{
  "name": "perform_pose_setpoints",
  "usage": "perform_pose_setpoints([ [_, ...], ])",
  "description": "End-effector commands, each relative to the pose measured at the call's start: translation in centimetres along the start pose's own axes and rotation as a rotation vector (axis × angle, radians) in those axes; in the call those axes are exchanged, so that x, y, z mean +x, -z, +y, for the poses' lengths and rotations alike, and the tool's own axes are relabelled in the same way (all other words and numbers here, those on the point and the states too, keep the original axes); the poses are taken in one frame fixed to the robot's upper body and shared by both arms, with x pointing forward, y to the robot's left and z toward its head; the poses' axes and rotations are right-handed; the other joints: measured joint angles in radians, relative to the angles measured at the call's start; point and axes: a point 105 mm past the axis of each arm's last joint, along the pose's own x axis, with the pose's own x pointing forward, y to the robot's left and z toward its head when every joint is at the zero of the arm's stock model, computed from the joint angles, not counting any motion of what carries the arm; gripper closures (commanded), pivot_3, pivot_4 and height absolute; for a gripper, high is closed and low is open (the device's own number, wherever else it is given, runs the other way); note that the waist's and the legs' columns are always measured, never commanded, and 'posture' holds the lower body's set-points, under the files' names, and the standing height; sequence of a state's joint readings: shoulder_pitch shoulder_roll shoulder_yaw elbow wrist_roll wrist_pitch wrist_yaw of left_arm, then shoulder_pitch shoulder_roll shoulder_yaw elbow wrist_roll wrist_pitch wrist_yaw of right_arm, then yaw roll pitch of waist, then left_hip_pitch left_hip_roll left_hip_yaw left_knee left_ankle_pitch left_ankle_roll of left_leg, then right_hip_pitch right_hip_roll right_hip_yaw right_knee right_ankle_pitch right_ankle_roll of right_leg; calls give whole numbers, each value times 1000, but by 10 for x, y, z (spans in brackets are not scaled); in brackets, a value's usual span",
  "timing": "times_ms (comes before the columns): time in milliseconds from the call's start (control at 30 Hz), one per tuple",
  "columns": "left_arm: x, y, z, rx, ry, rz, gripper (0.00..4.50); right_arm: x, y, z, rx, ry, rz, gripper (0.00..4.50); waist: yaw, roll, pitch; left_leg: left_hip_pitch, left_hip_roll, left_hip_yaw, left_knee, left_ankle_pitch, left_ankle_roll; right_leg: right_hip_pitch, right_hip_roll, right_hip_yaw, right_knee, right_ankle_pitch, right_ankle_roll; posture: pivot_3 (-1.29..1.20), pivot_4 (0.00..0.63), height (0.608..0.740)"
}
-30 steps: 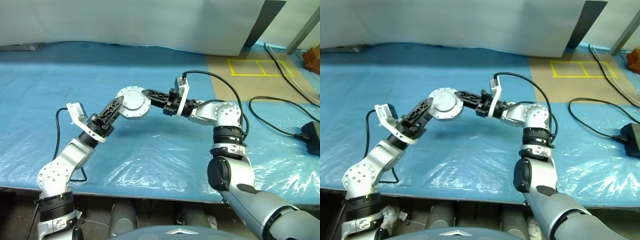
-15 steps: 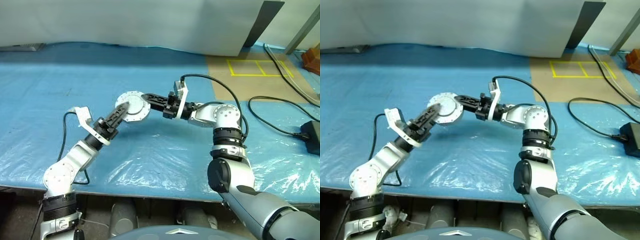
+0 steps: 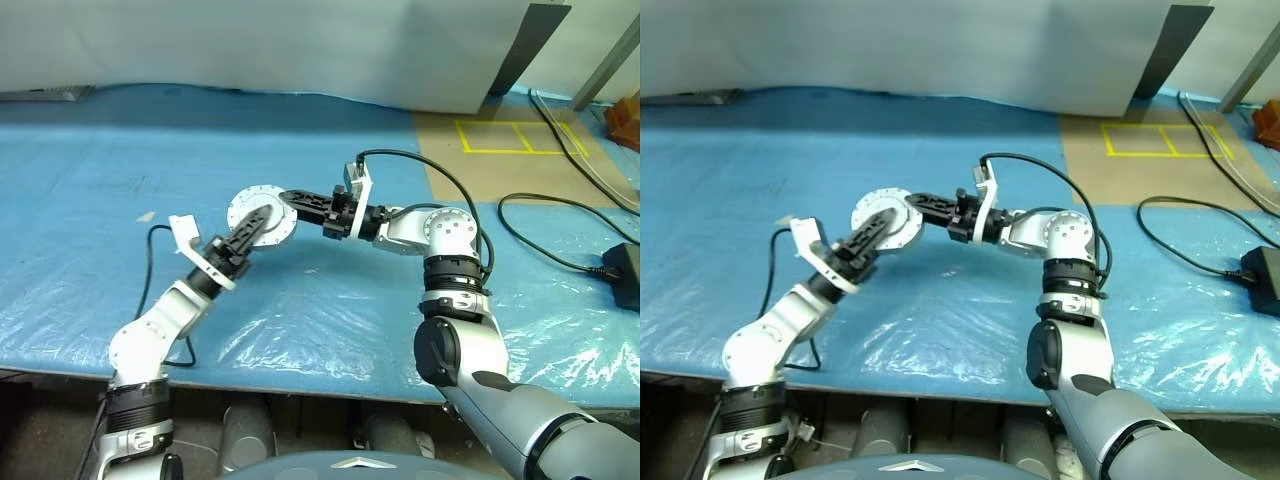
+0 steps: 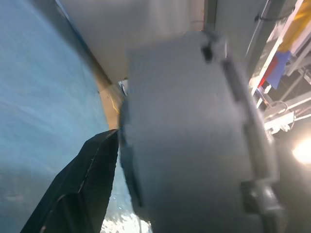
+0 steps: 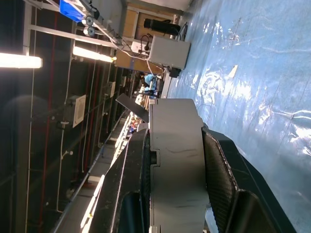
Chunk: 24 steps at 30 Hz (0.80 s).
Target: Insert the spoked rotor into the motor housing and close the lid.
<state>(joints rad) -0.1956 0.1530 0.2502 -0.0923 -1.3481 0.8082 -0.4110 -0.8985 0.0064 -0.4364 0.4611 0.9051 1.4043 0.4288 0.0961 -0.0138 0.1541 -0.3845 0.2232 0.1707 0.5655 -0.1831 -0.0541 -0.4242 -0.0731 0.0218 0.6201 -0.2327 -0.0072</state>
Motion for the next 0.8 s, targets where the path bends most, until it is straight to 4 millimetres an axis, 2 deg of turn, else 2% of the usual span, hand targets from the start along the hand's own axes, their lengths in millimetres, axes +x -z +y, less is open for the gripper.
perform_pose_setpoints([
  [33, 5, -3, -3, 13, 17, -7, 565, 6, -7, 30, -50, -132, -7, 3340, -2, 0, 0, 0, 0, 0, 0, 0, 0, 0, 0, 0, 0, 0, 0, 0, 150, 740],
  [200, 5, -18, 3, 30, -25, -69, 565, 5, -8, 30, -56, -125, -14, 3340, -2, 0, 0, 0, 0, 0, 1, 0, 0, 0, 0, 1, 1, 0, 0, 0, 150, 740],
  [300, 6, -24, 0, 27, -1, -93, 1144, 5, -8, 29, -57, -123, -16, 3340, -1, 0, 0, 0, 0, 0, 1, 0, 0, 0, 0, 1, 1, 0, 0, 0, 150, 740],
  [367, 8, -25, -2, 34, 2, -89, 1767, 5, -9, 29, -57, -121, -17, 3340, -1, 0, 0, 0, 0, 0, 1, 0, 0, 0, 0, 1, 1, 0, 0, 0, 150, 740],
  [400, 10, -23, -3, 36, 4, -78, 1851, 5, -9, 29, -57, -120, -17, 3340, -1, 0, 0, 0, 0, 0, 1, 0, 0, 0, 0, 1, 1, 0, 0, 0, 150, 740],
  [600, 11, -10, -5, 38, 22, -40, 1852, 7, -9, 27, -74, -102, -15, 3340, -1, 0, 0, 0, 0, 0, 1, 0, 0, 0, 0, 1, 1, 0, 0, 0, 150, 740],
  [667, 14, -11, -3, 36, 1, -47, 1852, 8, -9, 26, -87, -90, -13, 3340, -1, 0, 0, 0, 0, 0, 1, 0, 0, 0, 0, 1, 1, 0, 0, 0, 150, 740],
  [800, 15, -17, -16, 22, 71, -86, 1858, 9, -8, 26, -93, -85, -9, 3340, 0, 0, 0, 0, 0, 0, 2, 0, 0, 0, 0, 1, 2, 0, 0, 0, 150, 740],
])
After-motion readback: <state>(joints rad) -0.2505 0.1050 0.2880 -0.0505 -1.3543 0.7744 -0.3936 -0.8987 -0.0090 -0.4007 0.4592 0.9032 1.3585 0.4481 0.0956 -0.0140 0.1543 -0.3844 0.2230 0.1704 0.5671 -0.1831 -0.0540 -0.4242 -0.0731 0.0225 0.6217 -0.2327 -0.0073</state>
